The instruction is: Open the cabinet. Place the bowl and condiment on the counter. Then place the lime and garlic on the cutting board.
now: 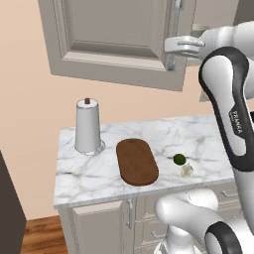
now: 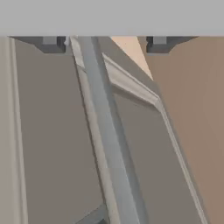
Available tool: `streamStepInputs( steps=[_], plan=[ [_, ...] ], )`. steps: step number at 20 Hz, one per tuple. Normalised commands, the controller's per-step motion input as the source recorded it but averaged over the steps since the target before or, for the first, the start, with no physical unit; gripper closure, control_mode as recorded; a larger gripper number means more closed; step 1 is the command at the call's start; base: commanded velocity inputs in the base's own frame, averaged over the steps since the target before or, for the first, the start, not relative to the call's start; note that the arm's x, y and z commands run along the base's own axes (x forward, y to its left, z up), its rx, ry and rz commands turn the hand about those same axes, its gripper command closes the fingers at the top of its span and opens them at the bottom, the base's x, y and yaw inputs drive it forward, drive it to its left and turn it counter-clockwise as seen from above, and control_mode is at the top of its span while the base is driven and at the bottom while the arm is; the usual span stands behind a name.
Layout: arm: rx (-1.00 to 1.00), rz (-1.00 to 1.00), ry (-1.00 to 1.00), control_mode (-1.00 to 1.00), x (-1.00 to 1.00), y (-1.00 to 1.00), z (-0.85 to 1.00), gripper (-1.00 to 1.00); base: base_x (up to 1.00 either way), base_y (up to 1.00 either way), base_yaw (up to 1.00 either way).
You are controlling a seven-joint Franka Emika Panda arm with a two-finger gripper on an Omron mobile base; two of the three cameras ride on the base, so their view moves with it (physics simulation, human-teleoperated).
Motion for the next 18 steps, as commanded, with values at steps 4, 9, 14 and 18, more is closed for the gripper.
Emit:
streamStepInputs(
  steps=[4,9,14,18],
  plan=[
    [0.44,0.0,0.0,-1.0,-0.52,-1.0,0.42,-1.0,0.0,0.0,0.0],
    [0.47,0.02,0.2,-1.0,-0.04,-1.0,0.35,-1.0,0.0,0.0,0.0],
    [0.34,0.31,0.3,-1.0,0.97,-0.26,-0.34,-1.0,0.0,0.0,0.0],
    [0.24,0.42,0.45,-1.0,0.98,0.18,-0.15,-1.0,0.0,0.0,0.0]
  ],
)
